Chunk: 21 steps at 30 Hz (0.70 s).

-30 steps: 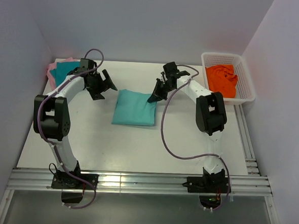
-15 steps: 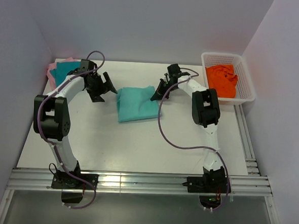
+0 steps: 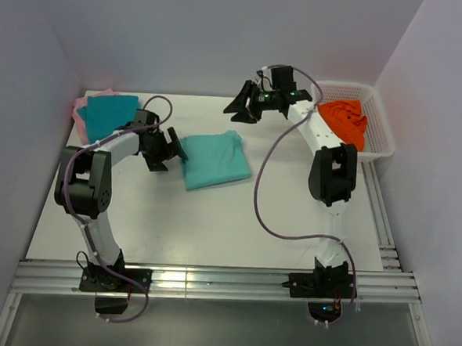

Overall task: Fold and stack the t-shirts
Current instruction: Put the neatly folded tshirt into the corner of the board with the left arm

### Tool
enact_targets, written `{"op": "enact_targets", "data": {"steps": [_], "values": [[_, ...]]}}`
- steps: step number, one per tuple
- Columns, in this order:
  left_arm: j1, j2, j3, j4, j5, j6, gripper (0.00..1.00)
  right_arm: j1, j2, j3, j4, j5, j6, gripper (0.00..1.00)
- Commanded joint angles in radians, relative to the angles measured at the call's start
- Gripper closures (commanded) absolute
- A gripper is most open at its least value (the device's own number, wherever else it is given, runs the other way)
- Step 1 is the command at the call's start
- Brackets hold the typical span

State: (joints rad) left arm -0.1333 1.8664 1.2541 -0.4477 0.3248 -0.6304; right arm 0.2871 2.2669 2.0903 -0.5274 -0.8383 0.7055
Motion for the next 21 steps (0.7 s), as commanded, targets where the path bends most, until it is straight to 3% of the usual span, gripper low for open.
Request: {"op": "enact_targets", "data": {"steps": [1, 5, 10, 13, 16, 17, 18, 19, 20, 21], "values": [[-0.023, -0.055, -0.051, 0.154, -0.044, -0.04, 0.05, -0.002, -0.269, -0.106, 0.07, -0.074, 0.005, 0.42], [-0.046, -0.05, -0.125, 0.26, -0.081, -0.106, 0.05, -0.002, -0.496, -0.417, 0.08, -0.044, -0.032, 0.42], [-0.068, 0.01, -0.136, 0.349, -0.108, -0.161, 0.06, -0.002, -0.745, -0.665, 0.014, -0.002, -0.104, 0.42], [-0.084, 0.051, -0.122, 0.383, -0.113, -0.187, 0.15, -0.005, -0.846, -0.771, -0.042, 0.025, -0.142, 0.42], [-0.101, 0.101, -0.093, 0.4, -0.112, -0.209, 0.38, -0.011, -0.921, -0.845, -0.095, 0.048, -0.181, 0.43], [-0.115, 0.112, -0.069, 0.397, -0.118, -0.212, 0.54, -0.012, -0.938, -0.878, -0.114, 0.053, -0.189, 0.43], [-0.124, 0.123, -0.055, 0.392, -0.124, -0.213, 0.63, -0.019, -0.964, -0.892, -0.124, 0.064, -0.195, 0.43], [-0.137, 0.143, -0.027, 0.377, -0.142, -0.215, 0.92, -0.022, -0.977, -0.917, -0.141, 0.067, -0.21, 0.44], [-0.14, 0.152, -0.013, 0.37, -0.147, -0.216, 1.0, -0.025, -0.987, -0.926, -0.146, 0.068, -0.215, 0.44], [-0.141, 0.158, -0.002, 0.365, -0.147, -0.216, 1.0, -0.029, -1.006, -0.937, -0.149, 0.07, -0.215, 0.44]]}}
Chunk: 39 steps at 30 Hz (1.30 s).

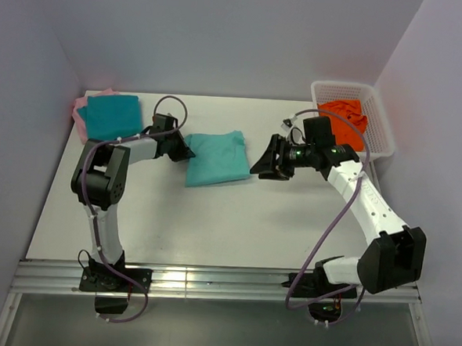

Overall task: Fold and stack the t-shirts
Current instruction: Put the neatly folded tshirt into the corner of the board with the left arm

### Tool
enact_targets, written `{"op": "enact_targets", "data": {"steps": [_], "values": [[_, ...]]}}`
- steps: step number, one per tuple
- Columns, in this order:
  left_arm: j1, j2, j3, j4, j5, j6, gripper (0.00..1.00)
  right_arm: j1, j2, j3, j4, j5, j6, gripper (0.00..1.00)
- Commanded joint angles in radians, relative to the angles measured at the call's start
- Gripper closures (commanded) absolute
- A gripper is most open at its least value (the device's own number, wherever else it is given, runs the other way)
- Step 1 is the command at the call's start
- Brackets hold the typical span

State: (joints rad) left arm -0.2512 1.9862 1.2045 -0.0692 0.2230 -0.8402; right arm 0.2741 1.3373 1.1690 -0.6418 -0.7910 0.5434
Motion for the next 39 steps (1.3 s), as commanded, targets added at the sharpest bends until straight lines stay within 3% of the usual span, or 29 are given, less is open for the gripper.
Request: {"op": "enact_targets", "data": {"steps": [1, 7, 12, 28, 35, 39], "values": [[-0.025, 0.046, 0.059, -0.018, -0.042, -0.008, 1.0, -0.018, -0.085, -0.025, -0.041, 0.029, -0.059, 0.44], [-0.02, 0.037, 0.269, -0.181, -0.097, 0.076, 1.0, -0.021, -0.127, -0.087, -0.021, 0.029, -0.048, 0.46], [-0.002, 0.111, 0.581, -0.372, -0.137, 0.18, 1.0, -0.021, -0.125, -0.134, -0.007, 0.029, -0.045, 0.46], [0.171, 0.283, 1.127, -0.53, -0.103, 0.254, 1.0, -0.021, -0.11, -0.267, -0.048, 0.062, -0.103, 0.48], [0.371, 0.284, 1.201, -0.52, -0.016, 0.294, 1.0, -0.018, -0.055, -0.31, 0.022, 0.038, -0.08, 0.49], [0.483, 0.257, 1.159, -0.492, 0.056, 0.289, 1.0, -0.013, -0.017, -0.302, 0.025, 0.035, -0.086, 0.5]]}}
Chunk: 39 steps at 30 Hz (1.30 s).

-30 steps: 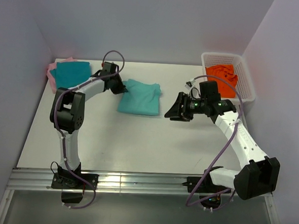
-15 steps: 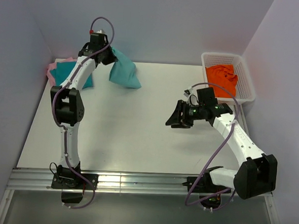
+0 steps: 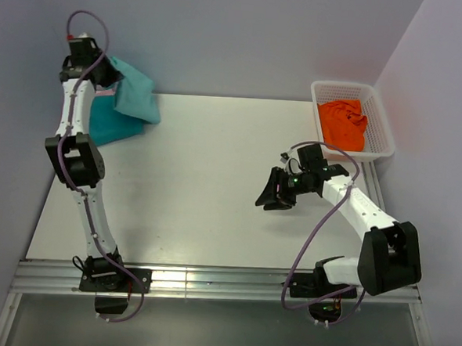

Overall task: Fold and stack the t-shirts
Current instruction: Put the neatly folded tshirt into the corner of the board with the left arm

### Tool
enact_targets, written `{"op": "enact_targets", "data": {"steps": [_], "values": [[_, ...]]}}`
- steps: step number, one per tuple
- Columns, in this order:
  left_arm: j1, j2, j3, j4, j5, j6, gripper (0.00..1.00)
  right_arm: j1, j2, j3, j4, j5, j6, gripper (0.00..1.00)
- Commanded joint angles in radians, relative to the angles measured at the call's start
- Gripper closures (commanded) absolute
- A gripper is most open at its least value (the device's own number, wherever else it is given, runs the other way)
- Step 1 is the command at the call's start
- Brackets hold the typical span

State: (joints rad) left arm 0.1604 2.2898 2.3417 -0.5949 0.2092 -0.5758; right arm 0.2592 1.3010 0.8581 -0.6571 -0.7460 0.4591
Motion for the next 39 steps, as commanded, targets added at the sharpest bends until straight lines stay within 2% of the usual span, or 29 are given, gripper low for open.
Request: {"op": "enact_targets", "data": {"steps": [1, 3, 4, 5, 6, 7, 11, 17, 21, 26, 29, 30, 33, 34, 36, 39], "values": [[0.109, -0.05, 0.016, 0.03, 0.065, 0.031, 1.0, 0.002, 0.026, 0.013, 0.034, -0.009, -0.002, 0.5], [0.14, -0.055, -0.005, 0.03, 0.064, 0.042, 1.0, 0.006, 0.038, 0.027, 0.028, -0.003, -0.01, 0.5], [0.166, -0.05, -0.01, 0.021, 0.064, 0.047, 0.92, 0.009, 0.043, 0.032, 0.022, 0.0, -0.017, 0.5], [0.175, -0.047, -0.015, 0.02, 0.062, 0.048, 0.76, 0.008, 0.046, 0.036, 0.019, 0.002, -0.019, 0.5], [0.188, -0.047, -0.039, 0.017, 0.059, 0.047, 0.52, 0.009, 0.049, 0.044, 0.013, 0.007, -0.02, 0.5], [0.205, -0.047, -0.057, 0.023, 0.059, 0.041, 0.01, 0.009, 0.052, 0.045, 0.01, 0.007, -0.022, 0.5], [0.238, -0.09, -0.162, 0.016, -0.033, 0.01, 0.01, 0.009, 0.049, 0.058, 0.004, 0.011, -0.014, 0.48], [0.261, -0.22, -0.418, 0.06, 0.027, -0.002, 0.0, 0.018, -0.009, 0.027, 0.025, 0.02, 0.015, 0.45], [0.237, -0.416, -0.65, 0.081, 0.001, 0.011, 0.01, 0.021, -0.068, -0.01, 0.042, 0.023, 0.032, 0.44], [0.116, -0.729, -0.89, 0.098, -0.051, 0.04, 0.01, 0.026, -0.189, -0.047, 0.051, 0.074, 0.044, 0.42], [0.006, -0.872, -0.987, 0.072, -0.134, 0.059, 0.01, 0.034, -0.29, -0.062, 0.033, 0.167, 0.035, 0.41], [-0.033, -0.903, -1.022, 0.069, -0.155, 0.059, 0.0, 0.035, -0.32, -0.067, 0.031, 0.241, 0.035, 0.41], [-0.051, -1.004, -1.079, 0.06, -0.177, 0.036, 0.01, 0.057, -0.458, -0.056, 0.002, 0.394, 0.043, 0.41], [-0.053, -1.024, -1.085, 0.05, -0.191, 0.031, 0.01, 0.061, -0.527, -0.048, -0.016, 0.49, 0.049, 0.41], [-0.067, -1.072, -1.094, 0.006, -0.223, 0.025, 0.0, 0.064, -0.589, -0.019, -0.03, 0.566, 0.058, 0.4], [-0.1, -1.113, -1.096, -0.066, -0.339, 0.039, 0.01, 0.064, -0.667, 0.015, -0.044, 0.671, 0.069, 0.39]]}}
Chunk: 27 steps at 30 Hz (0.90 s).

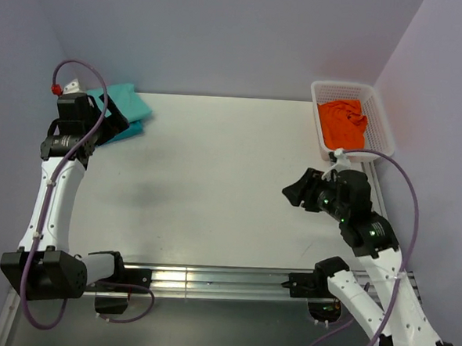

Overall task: Fold and stack the t-shirts
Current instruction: Put the neatly folded tshirt into the corner of the board with the left arm

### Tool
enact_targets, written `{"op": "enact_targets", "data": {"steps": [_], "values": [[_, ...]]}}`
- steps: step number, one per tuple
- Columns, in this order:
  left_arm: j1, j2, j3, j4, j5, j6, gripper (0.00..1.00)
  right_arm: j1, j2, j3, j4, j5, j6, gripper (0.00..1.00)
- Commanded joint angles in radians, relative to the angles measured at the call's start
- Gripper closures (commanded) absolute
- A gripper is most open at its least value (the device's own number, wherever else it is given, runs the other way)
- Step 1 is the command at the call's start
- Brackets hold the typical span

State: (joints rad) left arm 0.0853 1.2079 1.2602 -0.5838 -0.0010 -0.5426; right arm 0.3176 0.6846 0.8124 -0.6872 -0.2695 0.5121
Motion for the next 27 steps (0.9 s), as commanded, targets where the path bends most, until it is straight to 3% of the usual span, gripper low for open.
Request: {"op": "enact_targets", "data": {"steps": [1, 27], "values": [[-0.028, -0.037, -0.013, -0.094, -0.155, 0.006, 0.0, 0.006, -0.066, 0.068, -0.02, 0.208, 0.02, 0.39], [-0.067, -0.077, 0.025, -0.125, -0.217, -0.04, 0.0, 0.006, 0.006, 0.283, -0.13, 0.228, -0.06, 0.39]]}}
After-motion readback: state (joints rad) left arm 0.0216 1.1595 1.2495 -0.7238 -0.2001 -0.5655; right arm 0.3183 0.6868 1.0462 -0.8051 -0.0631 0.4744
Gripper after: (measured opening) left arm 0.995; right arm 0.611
